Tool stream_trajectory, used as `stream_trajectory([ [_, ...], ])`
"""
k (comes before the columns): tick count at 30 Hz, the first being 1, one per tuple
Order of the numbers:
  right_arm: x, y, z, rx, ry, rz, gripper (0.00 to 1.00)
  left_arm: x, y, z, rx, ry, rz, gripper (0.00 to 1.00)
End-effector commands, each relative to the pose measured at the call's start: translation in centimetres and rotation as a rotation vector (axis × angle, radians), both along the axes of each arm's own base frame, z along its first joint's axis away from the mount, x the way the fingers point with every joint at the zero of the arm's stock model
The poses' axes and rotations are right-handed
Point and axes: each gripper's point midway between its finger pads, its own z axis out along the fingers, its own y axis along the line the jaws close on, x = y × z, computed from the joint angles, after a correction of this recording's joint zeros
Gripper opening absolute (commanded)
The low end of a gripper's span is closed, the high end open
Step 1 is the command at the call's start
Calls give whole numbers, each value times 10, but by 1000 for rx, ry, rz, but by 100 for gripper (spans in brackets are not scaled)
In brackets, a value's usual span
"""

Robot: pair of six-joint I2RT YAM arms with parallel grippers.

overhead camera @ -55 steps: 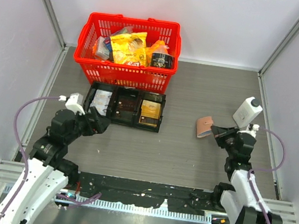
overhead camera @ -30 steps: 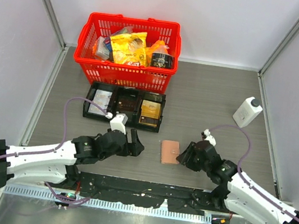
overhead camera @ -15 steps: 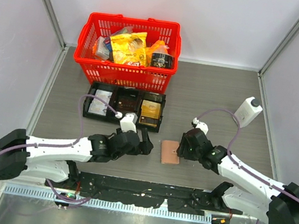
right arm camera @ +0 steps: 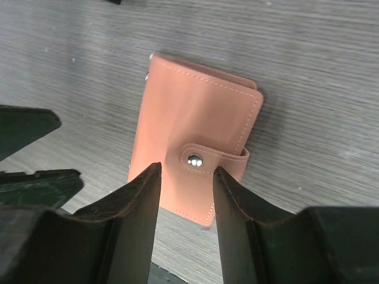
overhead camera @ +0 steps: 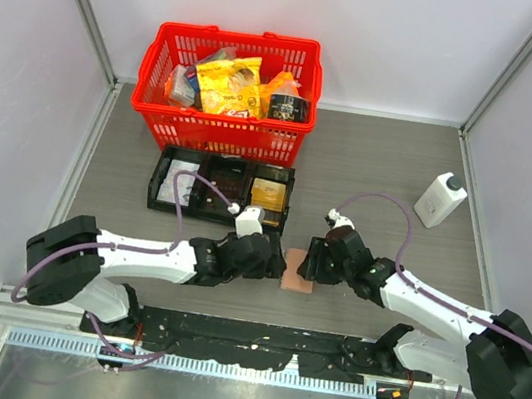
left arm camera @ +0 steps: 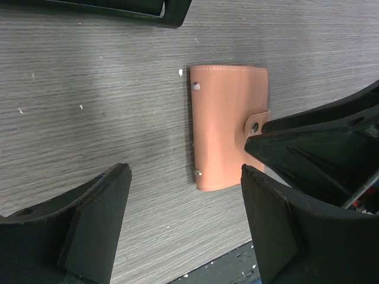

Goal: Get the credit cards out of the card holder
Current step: Open the card holder at the center of the board.

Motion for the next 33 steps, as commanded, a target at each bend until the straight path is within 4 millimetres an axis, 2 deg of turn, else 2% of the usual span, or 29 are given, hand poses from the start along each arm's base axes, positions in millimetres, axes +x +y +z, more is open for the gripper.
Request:
stream_trajectory([
  [1,-6,24,9,106,0,75,45,5,-19,8,-75,-11,4,79],
  [4,-3,23,16,98,-26,77,45,5,-22,2,-62,4,-2,78],
  [9,15,-5,35,9,-135,-38,45,5,-22,-6,-37,13,-2,77],
  [13,18,-19,22,-32,-118,-81,45,9,-25,-5,-38,5,-5,76],
  [18,15,-5,9,93,-73,-64,44,12,-28,-5,-31,11,-36,75],
  [21,16,2,9,160,-77,-43,40,12,-28,-11,-36,39,-54,75],
  [22,13,-1,2,158,-58,-44,37,13,-27,-12,-35,43,-54,74],
  [26,11,6,1,197,-55,1,31,11,-28,-18,-46,67,-72,72],
  [33,6,18,1,238,-40,75,30,10,-27,-34,-22,111,-84,70],
])
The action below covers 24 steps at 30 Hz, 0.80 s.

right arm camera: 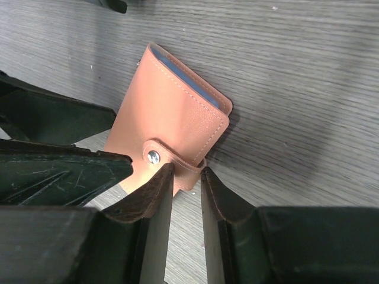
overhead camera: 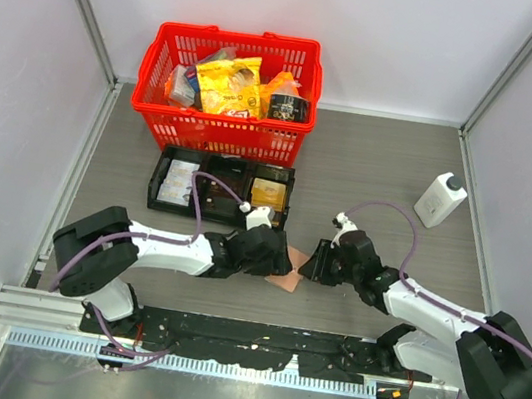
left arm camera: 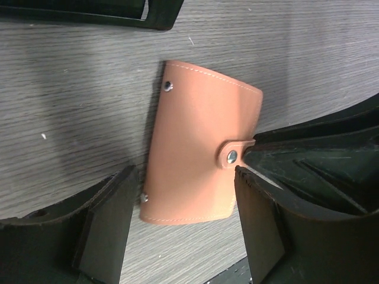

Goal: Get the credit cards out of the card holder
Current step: Open the card holder at the center of the board.

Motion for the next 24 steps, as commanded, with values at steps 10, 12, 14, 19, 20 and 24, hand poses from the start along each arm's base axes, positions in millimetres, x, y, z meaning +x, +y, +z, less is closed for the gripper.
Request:
stream_trajectory([
  [10,8,24,5,52,-30,114,30,-8,-1,-12,-23,47,-32,59],
  [12,11,25,6,44,-32,121,30,-10,1,-10,-42,44,-25,56],
  [14,14,27,7,33,-41,130,30,-11,5,-9,-62,41,-12,53],
  [19,21,33,8,14,-47,151,30,-14,9,-5,-90,37,-2,47],
  [20,22,35,10,18,-51,154,30,-13,8,-5,-92,38,-3,45],
  [24,22,43,8,0,-51,174,30,-14,7,-9,-93,53,4,38],
])
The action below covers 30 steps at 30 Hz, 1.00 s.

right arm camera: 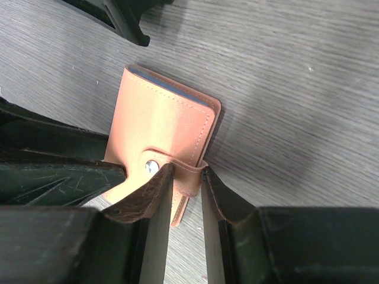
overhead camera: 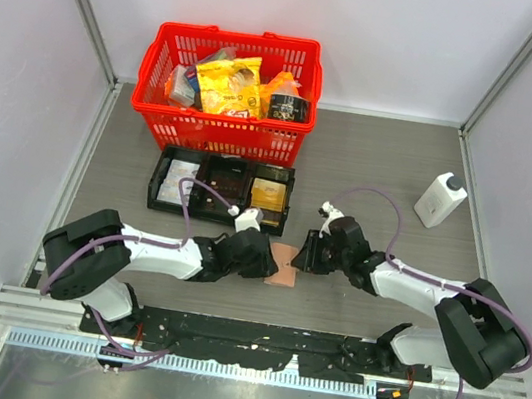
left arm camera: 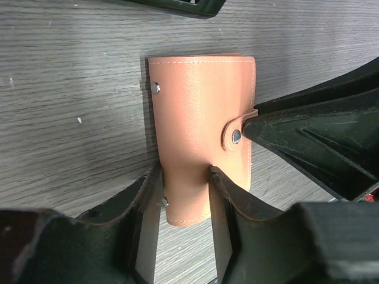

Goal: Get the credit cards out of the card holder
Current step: Open the card holder at the center of the board.

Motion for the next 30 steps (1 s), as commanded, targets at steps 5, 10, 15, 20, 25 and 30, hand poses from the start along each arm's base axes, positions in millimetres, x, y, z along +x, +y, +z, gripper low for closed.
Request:
stream_trajectory([
  [5,10,12,28,-66,-77,-1,34,-7,2,-1,-25,32,29,25],
  [10,8,4,51,-188,-143,-78,42,-9,4,7,-9,1,48,19],
  [15,7,11,60,-262,-180,-126,43,-11,4,12,7,-18,61,16],
  [20,-4,26,42,-280,-138,-94,43,-11,6,17,0,-36,86,14],
  [25,-12,31,29,-295,-114,-78,43,-11,5,20,-2,-45,91,12],
  [30,-12,24,16,-339,-100,-89,44,-12,4,21,-2,-51,89,10],
])
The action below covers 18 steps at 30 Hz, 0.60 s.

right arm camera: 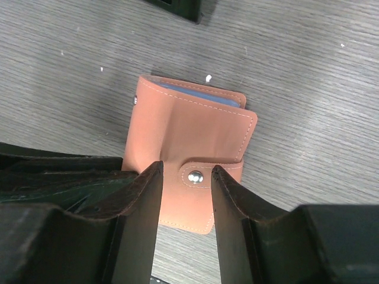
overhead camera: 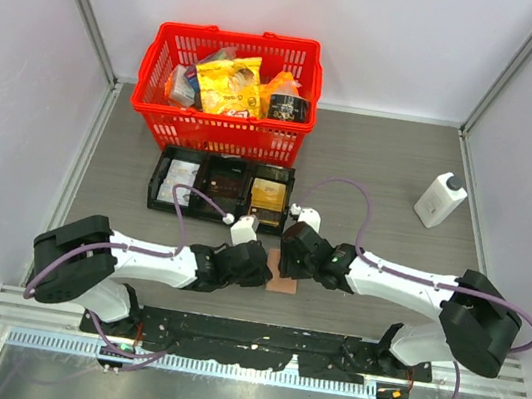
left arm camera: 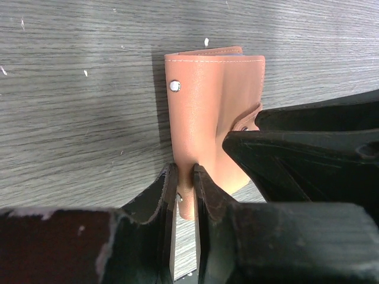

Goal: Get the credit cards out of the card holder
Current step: Open the card holder at the center of the board.

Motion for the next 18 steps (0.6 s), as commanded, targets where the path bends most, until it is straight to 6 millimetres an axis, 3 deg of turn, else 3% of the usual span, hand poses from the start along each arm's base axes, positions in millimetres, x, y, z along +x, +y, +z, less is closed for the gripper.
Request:
stream_trajectory([
  [1,5,-3,-7,-31,-10,-39,43,7,-3,16,-21,-43,26,9],
  [10,-2,-21,-25,-151,32,-31,43,7,0,14,-2,-51,33,7],
  [14,2,-29,-20,-182,-3,-43,28,7,4,13,13,-54,40,6],
  [18,7,-36,-15,-199,-37,-55,4,9,9,12,22,-64,54,3],
])
